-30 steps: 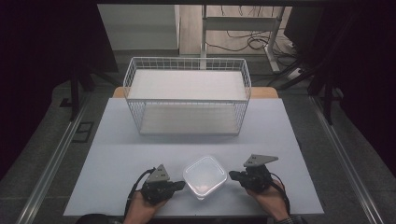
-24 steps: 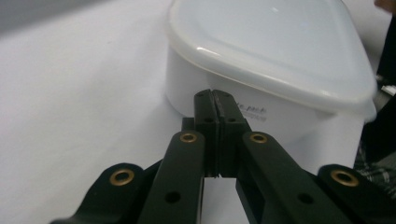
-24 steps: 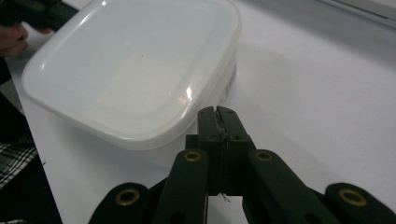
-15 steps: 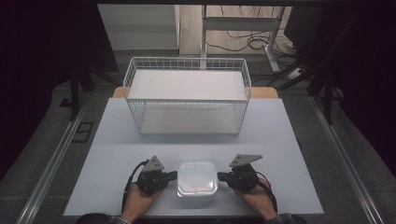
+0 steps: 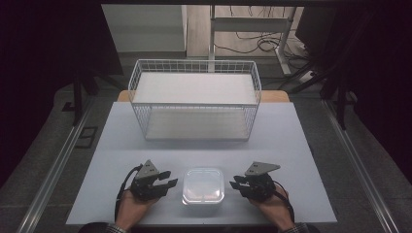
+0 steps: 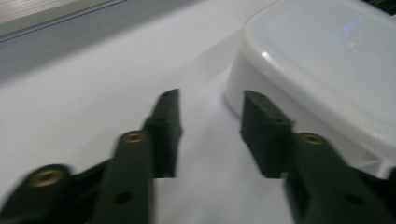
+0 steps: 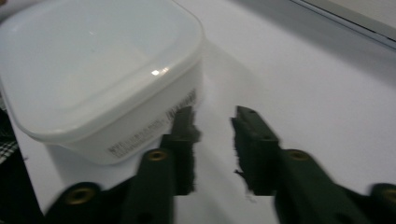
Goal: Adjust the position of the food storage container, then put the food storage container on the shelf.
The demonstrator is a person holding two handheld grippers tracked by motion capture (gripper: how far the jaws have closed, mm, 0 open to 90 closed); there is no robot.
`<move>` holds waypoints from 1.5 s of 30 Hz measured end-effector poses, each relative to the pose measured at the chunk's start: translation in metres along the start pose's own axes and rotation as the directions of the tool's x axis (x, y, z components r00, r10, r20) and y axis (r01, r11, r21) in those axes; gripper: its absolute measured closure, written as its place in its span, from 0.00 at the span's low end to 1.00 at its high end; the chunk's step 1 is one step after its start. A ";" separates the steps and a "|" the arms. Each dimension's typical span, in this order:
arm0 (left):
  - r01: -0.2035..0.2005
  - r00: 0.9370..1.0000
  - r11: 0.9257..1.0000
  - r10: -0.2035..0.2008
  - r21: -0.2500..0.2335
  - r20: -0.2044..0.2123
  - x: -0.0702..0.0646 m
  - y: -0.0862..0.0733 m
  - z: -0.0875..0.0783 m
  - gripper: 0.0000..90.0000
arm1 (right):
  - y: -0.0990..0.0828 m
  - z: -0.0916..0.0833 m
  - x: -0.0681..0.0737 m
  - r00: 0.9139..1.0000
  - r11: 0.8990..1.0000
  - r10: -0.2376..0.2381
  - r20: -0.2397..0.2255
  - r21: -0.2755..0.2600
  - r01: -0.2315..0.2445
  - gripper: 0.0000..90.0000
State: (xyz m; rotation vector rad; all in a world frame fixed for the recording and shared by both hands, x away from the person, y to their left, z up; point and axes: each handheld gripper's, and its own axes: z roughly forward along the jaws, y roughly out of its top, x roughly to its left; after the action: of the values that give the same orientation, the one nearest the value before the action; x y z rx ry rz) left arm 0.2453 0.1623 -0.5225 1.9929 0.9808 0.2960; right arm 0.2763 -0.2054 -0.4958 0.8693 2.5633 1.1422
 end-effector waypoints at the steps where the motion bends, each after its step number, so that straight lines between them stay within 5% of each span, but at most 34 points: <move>1: -0.008 1.000 1.000 0.008 0.000 -0.006 0.001 -0.002 -0.001 0.48 | -0.001 0.000 -0.001 1.000 1.000 -0.001 0.009 0.004 0.001 0.64; 8: -0.030 0.999 1.000 0.030 -0.007 0.013 0.000 -0.006 -0.003 0.15 | -0.006 -0.001 -0.007 0.999 1.000 0.020 0.035 -0.015 -0.020 0.31; 16: -0.028 0.999 0.997 0.031 -0.067 0.044 0.002 -0.006 -0.007 0.08 | 0.000 -0.008 -0.007 0.998 0.997 0.051 0.021 -0.050 -0.050 0.17; 21: -0.035 0.998 0.995 0.041 -0.097 0.052 -0.001 0.000 -0.011 0.06 | 0.007 -0.016 -0.006 0.994 0.993 0.105 -0.007 -0.044 -0.106 0.17; 26: -0.004 0.996 0.995 0.013 -0.105 0.090 -0.007 0.012 -0.014 0.05 | 0.016 -0.020 0.001 0.996 0.995 0.088 -0.032 -0.054 -0.089 0.19; 34: -0.020 0.986 0.997 0.033 -0.078 0.163 -0.024 0.026 0.001 0.04 | 0.028 -0.012 0.018 0.992 0.994 0.054 -0.118 -0.083 -0.064 0.20; 40: -0.051 0.982 0.999 0.051 -0.004 0.182 -0.033 0.024 0.021 0.06 | 0.027 0.004 0.025 0.987 0.998 0.053 -0.154 -0.036 -0.059 0.16; 45: -0.027 0.970 1.000 0.026 0.003 0.243 -0.034 0.022 0.023 0.10 | 0.023 0.018 0.028 0.982 0.998 0.070 -0.176 0.017 -0.068 0.15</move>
State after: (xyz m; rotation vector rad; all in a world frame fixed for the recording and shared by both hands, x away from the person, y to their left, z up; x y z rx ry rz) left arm 0.2467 0.1160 -0.5136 1.9936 0.8007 0.0604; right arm 0.2703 -0.1657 -0.4896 0.9033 2.7011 1.2799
